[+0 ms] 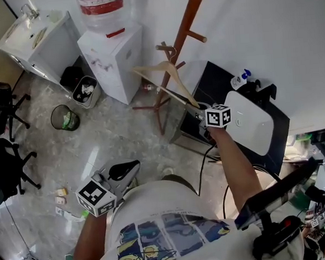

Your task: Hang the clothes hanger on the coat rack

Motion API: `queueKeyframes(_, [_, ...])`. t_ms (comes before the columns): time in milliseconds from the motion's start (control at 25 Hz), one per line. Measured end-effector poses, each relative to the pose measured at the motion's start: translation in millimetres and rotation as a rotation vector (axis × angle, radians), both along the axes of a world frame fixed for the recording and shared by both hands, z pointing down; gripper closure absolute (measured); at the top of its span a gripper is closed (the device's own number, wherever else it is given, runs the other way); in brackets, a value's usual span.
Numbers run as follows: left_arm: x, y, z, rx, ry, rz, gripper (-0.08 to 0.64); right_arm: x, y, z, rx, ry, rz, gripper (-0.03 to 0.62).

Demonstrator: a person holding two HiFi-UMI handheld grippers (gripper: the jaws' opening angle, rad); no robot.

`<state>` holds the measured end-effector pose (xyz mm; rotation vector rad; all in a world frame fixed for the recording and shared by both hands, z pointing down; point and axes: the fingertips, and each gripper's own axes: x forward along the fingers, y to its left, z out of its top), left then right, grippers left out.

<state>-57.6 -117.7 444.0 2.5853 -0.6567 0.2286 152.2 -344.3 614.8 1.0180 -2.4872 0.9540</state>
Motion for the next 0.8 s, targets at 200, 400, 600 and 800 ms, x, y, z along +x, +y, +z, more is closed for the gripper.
queueKeyframes(200, [12.1, -3.5, -4.9, -0.005, -0.017, -0.011, 0.557, 2.3, -10.8, 8.3, 0.031, -0.006, 0.003, 0.553])
queueKeyframes(400, [19.5, -4.1, -6.4, -0.004, -0.026, -0.026, 0.557, 4.5, -16.5, 17.2, 0.055, -0.014, 0.015, 0.544])
queueKeyframes(600, [24.4, -3.8, -5.8, -0.001, -0.031, -0.031, 0.557, 8.1, -19.2, 23.0, 0.057, -0.008, 0.022, 0.519])
queueKeyframes(800, [29.0, -4.5, -10.7, 0.007, -0.033, -0.020, 0.557, 19.5, -13.5, 23.9, 0.061, 0.021, 0.038, 0.510])
